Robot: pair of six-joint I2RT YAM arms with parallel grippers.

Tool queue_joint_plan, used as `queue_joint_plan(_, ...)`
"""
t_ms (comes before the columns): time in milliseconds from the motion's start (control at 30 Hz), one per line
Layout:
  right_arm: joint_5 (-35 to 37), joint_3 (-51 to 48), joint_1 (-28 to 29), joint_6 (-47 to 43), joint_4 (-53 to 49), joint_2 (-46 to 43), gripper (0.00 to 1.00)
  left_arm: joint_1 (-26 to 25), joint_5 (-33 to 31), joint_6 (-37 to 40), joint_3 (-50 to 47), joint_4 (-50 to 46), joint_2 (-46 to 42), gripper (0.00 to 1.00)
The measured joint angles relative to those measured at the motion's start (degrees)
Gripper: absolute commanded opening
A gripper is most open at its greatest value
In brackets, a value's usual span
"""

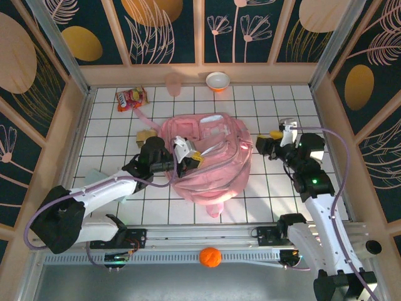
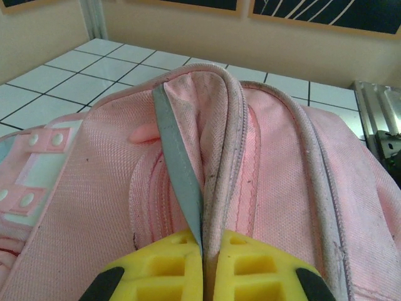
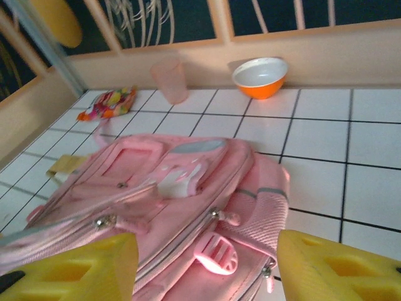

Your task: Pack books, pencil case, and school supplies into a backpack

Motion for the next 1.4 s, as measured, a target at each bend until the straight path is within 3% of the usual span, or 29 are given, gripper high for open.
queue_joint_plan(400, -14.4, -1.8, 0.0, -20.5, -3.5, 0.7, 0.56, 6.1, 11.0, 0.1, 0.0, 0.0, -1.0, 0.0)
queue_joint_plan(633, -20.2, -1.4, 0.0, -34.8, -9.6, 10.3, 0.55, 6.3, 12.1, 6.2, 1.8, -6.8, -2.0, 0.0)
queue_joint_plan(867, -20.2, 4.5, 0.3, -44.5, -13.7, 18.8, 0.54, 6.3, 9.2, 21.6, 1.6, -16.0, -6.8, 0.0)
queue_joint_plan(1033, -18.4, 7.1, 5.0, -48.6, -13.8, 23.9, 0.52, 6.3, 8.4, 30.9, -4.0, -14.9, -10.4, 0.0)
queue_joint_plan(1400, -14.8, 7.0, 7.1, -55.9, -12.9, 30.6, 0.54, 6.3, 7.3, 35.9, -9.9, -8.8, -13.4, 0.0)
